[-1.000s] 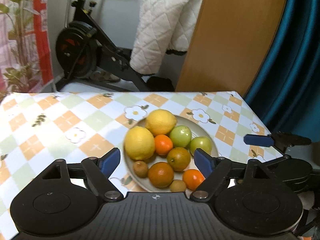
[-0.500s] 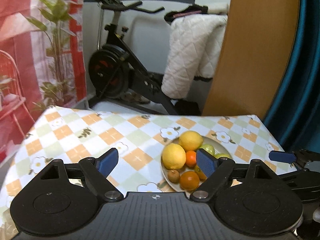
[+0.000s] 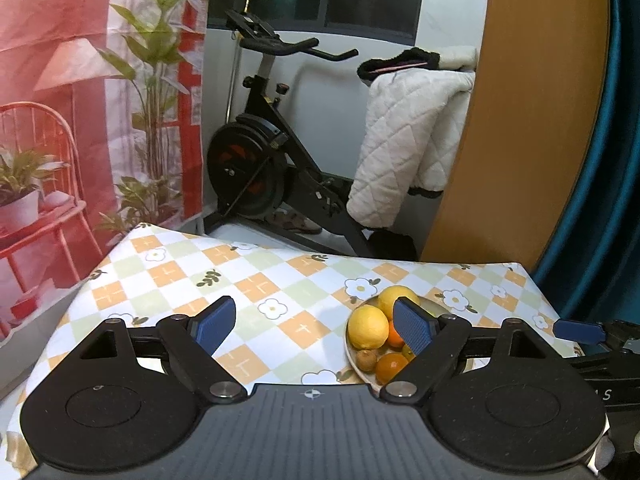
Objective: Organize fruits
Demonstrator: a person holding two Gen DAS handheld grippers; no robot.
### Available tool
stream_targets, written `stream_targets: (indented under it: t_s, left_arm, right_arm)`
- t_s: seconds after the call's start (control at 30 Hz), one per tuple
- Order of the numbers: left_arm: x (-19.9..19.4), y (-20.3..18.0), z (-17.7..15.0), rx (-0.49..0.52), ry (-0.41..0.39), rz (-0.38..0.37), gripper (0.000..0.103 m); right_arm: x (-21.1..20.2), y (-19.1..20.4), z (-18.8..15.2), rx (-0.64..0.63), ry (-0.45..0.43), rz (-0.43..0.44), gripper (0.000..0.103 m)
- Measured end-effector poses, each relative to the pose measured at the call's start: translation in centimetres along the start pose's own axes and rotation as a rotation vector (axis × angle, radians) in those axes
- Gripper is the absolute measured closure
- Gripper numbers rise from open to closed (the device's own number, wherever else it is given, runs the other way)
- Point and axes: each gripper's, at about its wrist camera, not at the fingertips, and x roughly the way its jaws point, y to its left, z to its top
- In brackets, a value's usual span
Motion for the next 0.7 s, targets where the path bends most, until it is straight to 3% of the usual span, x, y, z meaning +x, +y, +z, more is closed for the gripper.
stream_targets:
  t_s: [0.7]
  left_arm:
    - [-1.2,0.0,-0.5,-0.017,-0.035,0.03,0.015]
  right_arm:
    - [-1.7,1.1,-0.4,-0.011,-0.019,0.008,0.001]
